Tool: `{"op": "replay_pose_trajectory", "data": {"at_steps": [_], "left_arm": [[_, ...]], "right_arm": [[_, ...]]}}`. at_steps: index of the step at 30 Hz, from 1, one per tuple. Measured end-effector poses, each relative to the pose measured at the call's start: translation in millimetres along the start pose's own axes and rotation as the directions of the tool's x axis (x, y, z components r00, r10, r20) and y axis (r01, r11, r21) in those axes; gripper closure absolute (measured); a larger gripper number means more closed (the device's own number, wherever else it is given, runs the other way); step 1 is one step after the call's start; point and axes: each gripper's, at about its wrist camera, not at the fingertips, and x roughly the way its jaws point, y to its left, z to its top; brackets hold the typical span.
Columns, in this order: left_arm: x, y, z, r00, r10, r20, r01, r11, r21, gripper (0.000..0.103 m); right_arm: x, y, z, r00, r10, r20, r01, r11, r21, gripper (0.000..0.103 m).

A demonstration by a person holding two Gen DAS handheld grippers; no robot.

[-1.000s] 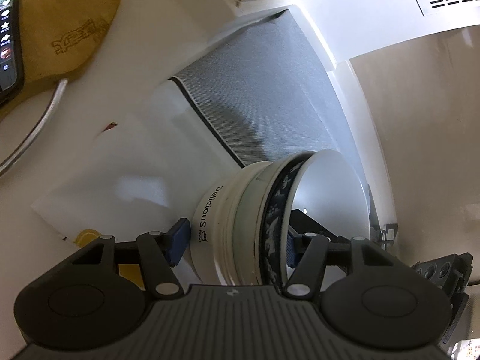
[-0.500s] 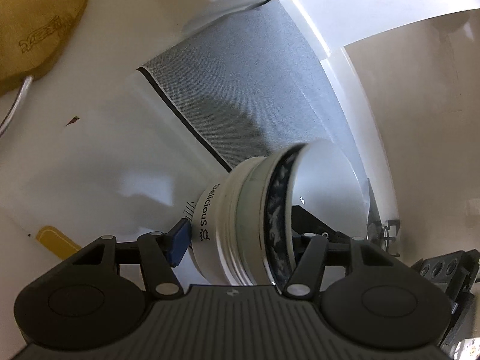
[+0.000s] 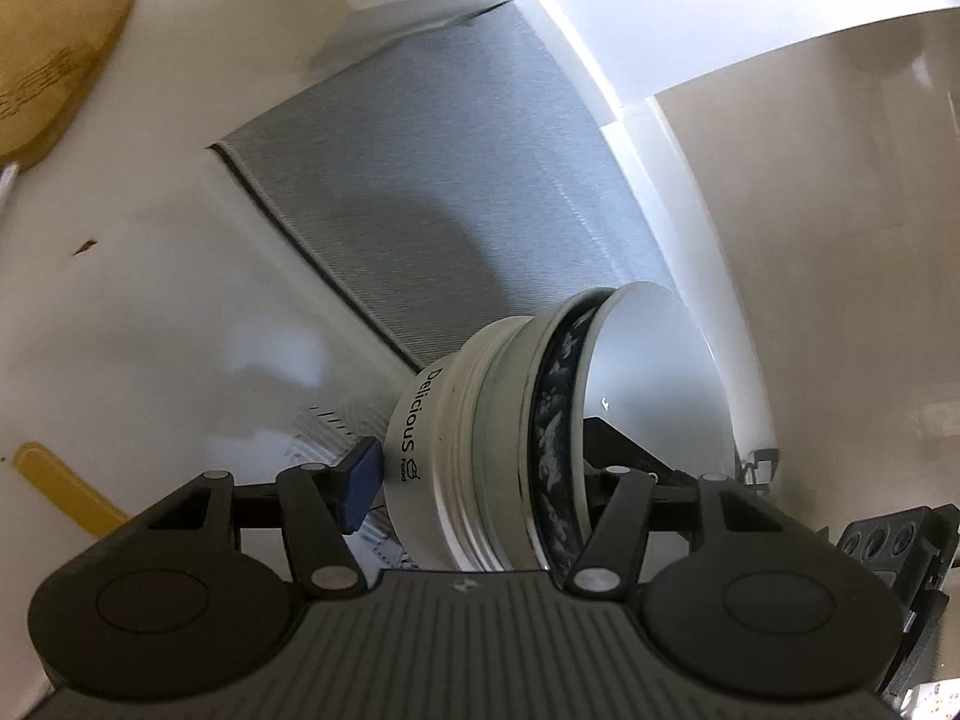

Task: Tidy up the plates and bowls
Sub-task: 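Carry the bowl stack with both grippers over the white plate stack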

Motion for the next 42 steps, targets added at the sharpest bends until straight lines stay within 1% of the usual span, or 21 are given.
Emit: {"op": "replay_pose_trajectory", "data": {"at_steps": [7, 14, 19, 25, 29, 35, 38, 42], "left_arm": [[6.1, -15.1, 1.4, 0.999, -0.038, -0.005, 0.038, 0.999, 0.038, 0.039], [24.9, -40.7, 1.8, 0.997, -0.069, -0.029, 0.071, 0.995, 0.07, 0.039], [37.9, -63.2, -0.8, 0.994, -0.094, -0.05, 0.098, 0.99, 0.106, 0.039], [62.6, -94.6, -6.9, 0.989, -0.114, -0.097, 0.128, 0.979, 0.157, 0.039], [84.7, -115.3, -12.1, 0.983, -0.117, -0.14, 0.143, 0.97, 0.197, 0.039], [116.0, -139.8, -26.0, 0.972, -0.104, -0.211, 0.157, 0.956, 0.249, 0.039], [134.9, -151.1, -28.2, 0.967, -0.089, -0.238, 0.153, 0.951, 0.267, 0.039], [150.4, -156.8, -33.0, 0.962, -0.068, -0.263, 0.144, 0.948, 0.285, 0.039]], "right_arm": [[-21.8, -7.8, 8.7, 0.998, -0.027, 0.048, 0.028, 1.0, -0.009, 0.043], [-44.0, -21.8, 10.7, 0.994, -0.066, 0.091, 0.065, 0.998, 0.01, 0.043], [-63.1, -34.4, 11.8, 0.987, -0.097, 0.13, 0.094, 0.995, 0.03, 0.043], [-87.5, -59.0, 8.1, 0.975, -0.14, 0.172, 0.129, 0.989, 0.074, 0.043], [-102.0, -77.5, 2.5, 0.966, -0.173, 0.193, 0.152, 0.981, 0.122, 0.043], [-120.0, -106.3, -15.5, 0.952, -0.224, 0.21, 0.182, 0.962, 0.203, 0.043], [-124.9, -119.5, -25.4, 0.947, -0.242, 0.209, 0.19, 0.952, 0.239, 0.043], [-124.9, -130.5, -33.1, 0.945, -0.256, 0.203, 0.197, 0.941, 0.274, 0.043]]}}
